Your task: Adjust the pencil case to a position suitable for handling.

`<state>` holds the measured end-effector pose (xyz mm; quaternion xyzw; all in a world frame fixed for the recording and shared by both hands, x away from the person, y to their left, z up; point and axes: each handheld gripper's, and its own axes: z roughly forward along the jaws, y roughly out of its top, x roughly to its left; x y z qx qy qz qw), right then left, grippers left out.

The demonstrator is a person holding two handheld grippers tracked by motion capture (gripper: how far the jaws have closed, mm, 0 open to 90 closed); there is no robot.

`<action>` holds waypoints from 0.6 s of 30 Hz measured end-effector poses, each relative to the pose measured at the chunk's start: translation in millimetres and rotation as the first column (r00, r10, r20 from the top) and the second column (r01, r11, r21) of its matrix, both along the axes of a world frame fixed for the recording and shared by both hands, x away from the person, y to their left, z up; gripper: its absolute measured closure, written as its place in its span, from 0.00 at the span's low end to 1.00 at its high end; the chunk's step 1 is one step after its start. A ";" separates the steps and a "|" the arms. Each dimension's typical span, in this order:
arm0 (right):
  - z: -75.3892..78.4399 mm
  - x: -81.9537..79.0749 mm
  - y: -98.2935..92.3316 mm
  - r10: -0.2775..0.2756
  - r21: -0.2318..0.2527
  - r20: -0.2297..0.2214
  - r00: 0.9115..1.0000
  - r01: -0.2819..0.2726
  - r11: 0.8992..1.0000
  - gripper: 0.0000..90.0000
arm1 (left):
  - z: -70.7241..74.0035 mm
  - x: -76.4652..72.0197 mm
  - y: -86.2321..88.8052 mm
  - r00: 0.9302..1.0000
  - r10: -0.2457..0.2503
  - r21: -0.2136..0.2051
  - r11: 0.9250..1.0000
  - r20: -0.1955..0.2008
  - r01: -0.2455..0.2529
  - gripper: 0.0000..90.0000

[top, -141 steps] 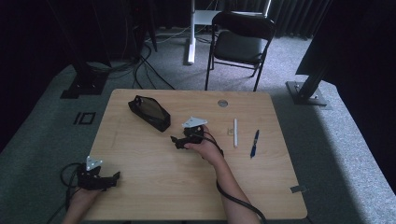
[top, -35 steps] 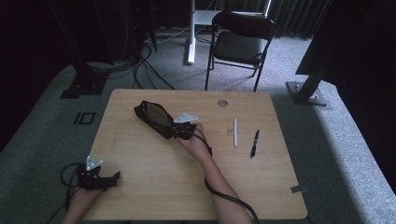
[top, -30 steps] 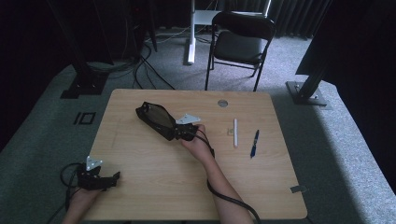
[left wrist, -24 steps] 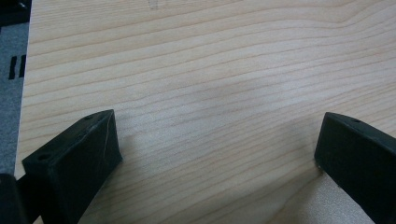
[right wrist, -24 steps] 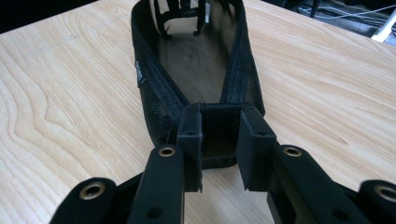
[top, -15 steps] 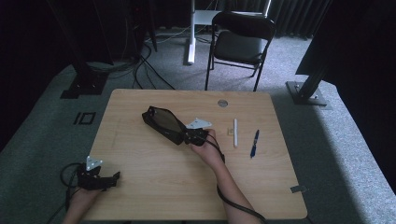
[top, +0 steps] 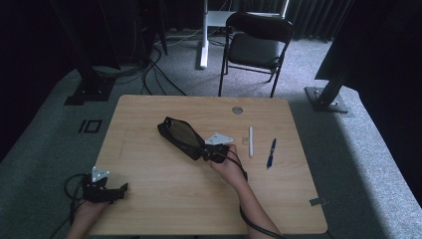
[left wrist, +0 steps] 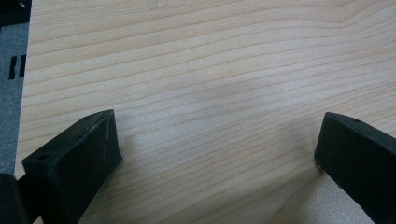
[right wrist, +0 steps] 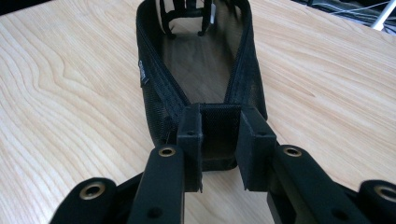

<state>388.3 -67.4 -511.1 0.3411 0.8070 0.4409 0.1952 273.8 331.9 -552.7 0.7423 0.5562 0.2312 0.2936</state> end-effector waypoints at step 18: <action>-2.8 -32.2 -30.6 -0.002 0.026 -0.005 1.000 0.002 1.000 0.82 | 0.0 0.0 0.0 1.000 0.000 0.000 1.000 0.000 0.000 0.00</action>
